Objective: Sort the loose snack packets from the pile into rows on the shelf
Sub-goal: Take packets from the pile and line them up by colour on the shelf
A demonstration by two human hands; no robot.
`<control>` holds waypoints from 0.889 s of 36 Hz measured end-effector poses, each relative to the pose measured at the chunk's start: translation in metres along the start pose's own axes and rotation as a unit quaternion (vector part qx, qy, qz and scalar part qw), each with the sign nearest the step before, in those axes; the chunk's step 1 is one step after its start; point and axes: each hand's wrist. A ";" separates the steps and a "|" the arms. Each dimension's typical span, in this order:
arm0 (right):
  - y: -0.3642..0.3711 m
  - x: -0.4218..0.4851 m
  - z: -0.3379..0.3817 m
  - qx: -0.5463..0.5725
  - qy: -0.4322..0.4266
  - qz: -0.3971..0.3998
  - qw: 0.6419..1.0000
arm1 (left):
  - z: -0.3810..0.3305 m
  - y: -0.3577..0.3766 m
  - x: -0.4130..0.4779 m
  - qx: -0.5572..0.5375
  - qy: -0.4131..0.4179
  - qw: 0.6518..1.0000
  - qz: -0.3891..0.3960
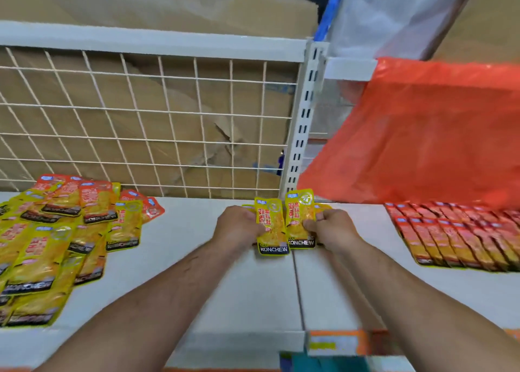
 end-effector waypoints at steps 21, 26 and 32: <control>-0.146 0.056 -0.074 0.034 0.024 0.041 0.998 | -0.089 0.145 0.007 0.133 0.003 0.991 -0.035; -0.152 0.062 -0.077 0.041 0.025 0.052 0.997 | -0.095 0.155 0.016 0.156 0.009 0.987 -0.045; -0.154 0.069 -0.077 0.046 0.030 0.059 0.997 | -0.093 0.161 0.025 0.207 0.033 0.976 -0.066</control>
Point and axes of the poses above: each hand's wrist, its own x-axis towards the middle knuckle, its own y-axis out of the palm, z = x × y, and after that the axes turned 3 degrees about x, right-handed
